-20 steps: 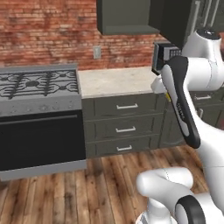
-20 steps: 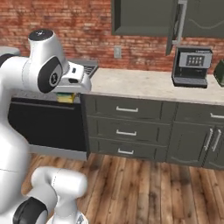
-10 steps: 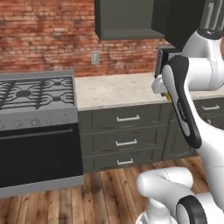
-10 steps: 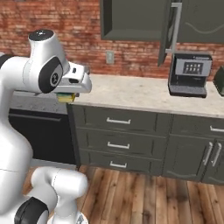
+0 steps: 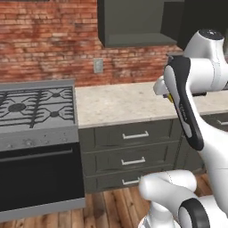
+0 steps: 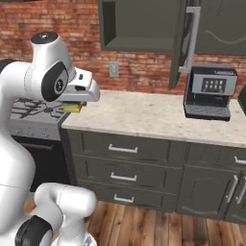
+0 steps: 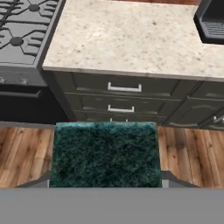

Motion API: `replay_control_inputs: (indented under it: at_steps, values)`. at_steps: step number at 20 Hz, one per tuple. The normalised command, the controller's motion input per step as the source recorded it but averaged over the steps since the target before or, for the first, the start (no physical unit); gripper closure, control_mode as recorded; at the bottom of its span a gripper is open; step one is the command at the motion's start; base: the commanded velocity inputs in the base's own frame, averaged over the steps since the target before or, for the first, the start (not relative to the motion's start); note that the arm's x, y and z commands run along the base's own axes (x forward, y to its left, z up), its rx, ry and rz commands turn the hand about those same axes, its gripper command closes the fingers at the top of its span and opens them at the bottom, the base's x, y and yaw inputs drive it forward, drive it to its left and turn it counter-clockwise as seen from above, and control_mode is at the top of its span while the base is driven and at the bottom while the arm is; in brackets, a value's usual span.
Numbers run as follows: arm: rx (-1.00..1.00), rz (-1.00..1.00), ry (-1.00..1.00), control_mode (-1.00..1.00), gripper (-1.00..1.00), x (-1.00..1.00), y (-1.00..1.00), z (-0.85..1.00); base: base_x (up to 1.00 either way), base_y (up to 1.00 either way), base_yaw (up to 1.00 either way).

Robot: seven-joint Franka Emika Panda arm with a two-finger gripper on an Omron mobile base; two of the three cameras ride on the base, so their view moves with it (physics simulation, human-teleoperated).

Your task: Pick up the sponge and bar soap from the sink, and place them back in the cabinet, and close the cabinet door.

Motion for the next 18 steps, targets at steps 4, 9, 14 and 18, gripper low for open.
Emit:
replay_control_inputs:
  at_steps: [4, 9, 14, 18]
  values:
    - [0.0, 0.0, 0.0, 1.0, 1.0, 0.0, 0.0, 0.0, 0.53, -0.4, 0.0]
    - [0.0, 0.0, 0.0, 1.0, 1.0, 0.0, 0.0, 0.0, 0.53, -0.34, 0.0]
    - [0.0, 0.0, 0.0, 1.0, 1.0, 0.0, 0.0, 0.0, 0.6, -0.29, 0.0]
    - [0.0, 0.0, 0.0, 1.0, 1.0, 0.0, 0.0, 0.0, 0.51, -0.32, 0.0]
